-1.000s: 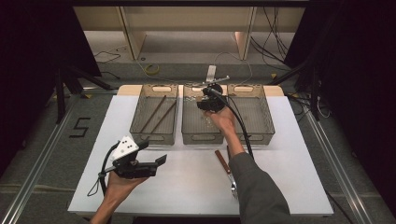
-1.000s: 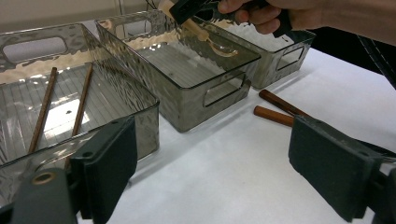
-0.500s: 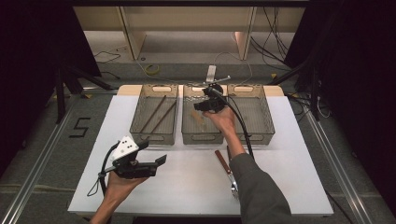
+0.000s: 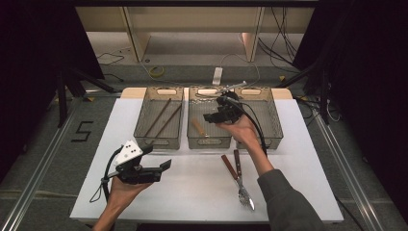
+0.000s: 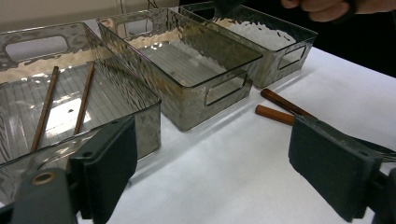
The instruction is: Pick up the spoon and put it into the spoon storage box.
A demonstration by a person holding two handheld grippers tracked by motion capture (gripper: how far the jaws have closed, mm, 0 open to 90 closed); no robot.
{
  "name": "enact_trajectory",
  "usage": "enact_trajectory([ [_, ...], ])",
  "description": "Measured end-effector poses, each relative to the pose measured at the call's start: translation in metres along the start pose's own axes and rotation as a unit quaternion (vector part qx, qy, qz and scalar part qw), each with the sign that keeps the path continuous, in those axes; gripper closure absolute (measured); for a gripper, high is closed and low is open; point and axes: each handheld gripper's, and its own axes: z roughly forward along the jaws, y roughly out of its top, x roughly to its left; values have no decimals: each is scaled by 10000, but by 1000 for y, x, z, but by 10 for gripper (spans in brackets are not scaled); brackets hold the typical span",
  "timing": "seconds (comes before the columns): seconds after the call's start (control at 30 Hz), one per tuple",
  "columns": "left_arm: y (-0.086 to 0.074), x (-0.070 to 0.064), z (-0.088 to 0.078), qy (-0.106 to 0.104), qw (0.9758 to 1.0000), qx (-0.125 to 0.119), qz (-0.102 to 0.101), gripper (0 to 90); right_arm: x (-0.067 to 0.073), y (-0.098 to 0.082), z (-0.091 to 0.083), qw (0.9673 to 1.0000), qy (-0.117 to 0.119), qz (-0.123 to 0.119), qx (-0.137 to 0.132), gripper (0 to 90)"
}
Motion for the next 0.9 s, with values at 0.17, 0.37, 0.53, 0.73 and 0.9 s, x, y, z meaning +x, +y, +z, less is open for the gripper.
enact_trajectory([
  [0.17, 0, 0, 0, 5, 10000, 11, 25, 155, 8, -22, -19, 9996, 121, -259, 60, 325],
  [0.37, 0, 0, 0, 12, 10000, 10, 28, 155, 12, -44, -33, 9992, 195, -322, 135, 304],
  [0.53, 0, 0, 0, 12, 10000, 12, 34, 155, 13, -59, -36, 9990, 255, -321, 184, 290],
  [0.73, 0, 0, 0, 16, 10000, -12, 47, 154, 18, -74, -39, 9986, 335, -351, 229, 261],
  [0.9, 0, -1, 0, 10, 10000, -26, 50, 155, 19, -84, -40, 9983, 340, -368, 300, 220],
])
